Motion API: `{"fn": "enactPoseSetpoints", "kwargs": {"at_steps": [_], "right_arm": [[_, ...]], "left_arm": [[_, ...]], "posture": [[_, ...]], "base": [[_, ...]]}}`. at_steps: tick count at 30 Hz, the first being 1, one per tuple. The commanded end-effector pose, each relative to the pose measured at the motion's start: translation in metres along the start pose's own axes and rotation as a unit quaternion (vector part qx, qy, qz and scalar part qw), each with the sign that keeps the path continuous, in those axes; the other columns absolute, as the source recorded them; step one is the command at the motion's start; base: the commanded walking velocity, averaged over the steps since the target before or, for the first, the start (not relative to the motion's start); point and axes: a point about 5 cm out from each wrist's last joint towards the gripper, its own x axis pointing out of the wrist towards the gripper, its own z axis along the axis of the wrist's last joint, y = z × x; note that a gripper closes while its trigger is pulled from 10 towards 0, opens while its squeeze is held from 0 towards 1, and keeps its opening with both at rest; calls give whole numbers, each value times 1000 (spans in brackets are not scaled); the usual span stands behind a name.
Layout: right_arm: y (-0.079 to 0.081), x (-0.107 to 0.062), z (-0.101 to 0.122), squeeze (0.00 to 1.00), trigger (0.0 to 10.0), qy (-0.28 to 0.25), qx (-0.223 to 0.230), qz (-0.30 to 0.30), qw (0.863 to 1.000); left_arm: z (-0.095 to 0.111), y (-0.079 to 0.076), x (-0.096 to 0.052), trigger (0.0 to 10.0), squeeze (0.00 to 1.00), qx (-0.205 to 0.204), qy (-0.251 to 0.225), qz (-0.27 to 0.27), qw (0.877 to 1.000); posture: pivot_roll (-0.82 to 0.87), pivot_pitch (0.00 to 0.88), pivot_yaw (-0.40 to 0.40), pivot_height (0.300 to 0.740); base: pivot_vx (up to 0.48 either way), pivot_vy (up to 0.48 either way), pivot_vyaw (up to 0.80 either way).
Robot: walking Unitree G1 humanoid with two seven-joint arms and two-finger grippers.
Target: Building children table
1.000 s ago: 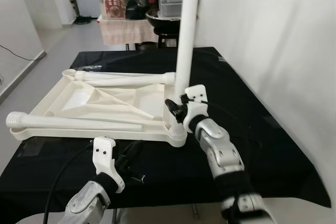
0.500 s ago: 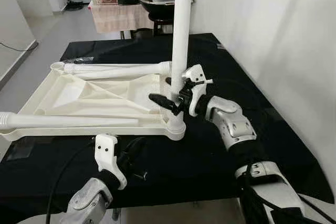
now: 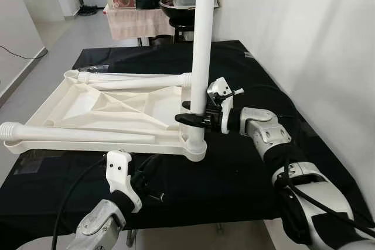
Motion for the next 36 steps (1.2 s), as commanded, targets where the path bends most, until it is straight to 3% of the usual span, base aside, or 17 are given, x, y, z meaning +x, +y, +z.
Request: {"fn": "enactPoseSetpoints", "kwargs": {"at_steps": [1,9,10,13,14,17,18,19,20,22,27,28,30,31,34,35,36], "right_arm": [[1,-2,-2,0,0,-1,7,6,1000],[-7,-15,-13,0,0,2,14,-55,998],[-7,-15,-19,0,0,7,17,-96,995],[-7,-15,-19,0,0,7,17,-96,995],[11,0,-39,0,0,11,59,-215,975],[11,0,-39,0,0,11,59,-215,975],[36,15,-52,0,0,16,92,-290,953],[36,15,-52,0,0,16,92,-290,953],[48,25,-57,0,0,18,109,-339,934],[52,33,-57,0,0,19,107,-360,927],[45,41,-53,0,0,23,93,-357,929],[42,43,-50,0,10000,23,88,-350,932],[41,44,-46,0,10000,17,85,-337,937],[36,44,-38,1000,10000,0,80,-312,947],[31,41,-28,1000,10000,-20,80,-297,951],[26,38,-15,1000,10000,-48,75,-250,964],[26,38,-15,1000,10000,-48,75,-250,964]], "left_arm": [[-3,0,-2,10000,0,-4,7,3,1000],[-3,0,-3,10000,0,-6,6,3,1000],[-3,0,-4,10000,0,-6,6,3,1000],[-3,0,-4,10000,0,-6,6,3,1000],[-2,0,-4,10000,0,-6,6,3,1000],[-2,0,-4,10000,0,-6,6,3,1000],[-2,1,-5,10000,0,-5,6,3,1000],[-2,1,-5,10000,0,-5,6,3,1000],[-2,2,-4,10000,0,-5,8,1,1000],[-3,2,-4,10000,0,-5,10,0,1000],[-3,2,-3,10000,0,-5,9,2,1000],[-3,2,-3,10000,0,-4,8,4,1000],[-3,2,-3,10000,0,-4,6,6,1000],[-3,2,-3,10000,0,-5,6,6,1000],[-3,1,-3,10000,0,-5,5,6,1000],[-3,1,-3,10000,0,-5,5,5,1000],[-3,1,-3,10000,0,-5,5,5,1000]], "posture": [[42,0,-18,740],[27,0,-16,740],[24,0,-23,740],[24,0,-23,740],[14,0,-13,740],[14,0,-13,740],[18,0,-4,740],[18,0,-4,740],[20,0,-3,740],[21,0,-8,740],[29,0,-17,740],[30,0,-17,740],[32,0,-20,740],[31,0,-20,740],[33,0,-20,740],[33,0,-20,740],[33,0,-20,740]], "base": [[0,0,0],[0,0,0],[0,0,0],[0,0,0],[0,0,0],[0,0,0],[0,0,0],[0,0,0],[0,0,0],[0,0,0],[0,0,0],[0,0,0],[0,0,0],[0,0,0],[0,0,0],[0,0,0],[0,0,0]]}}
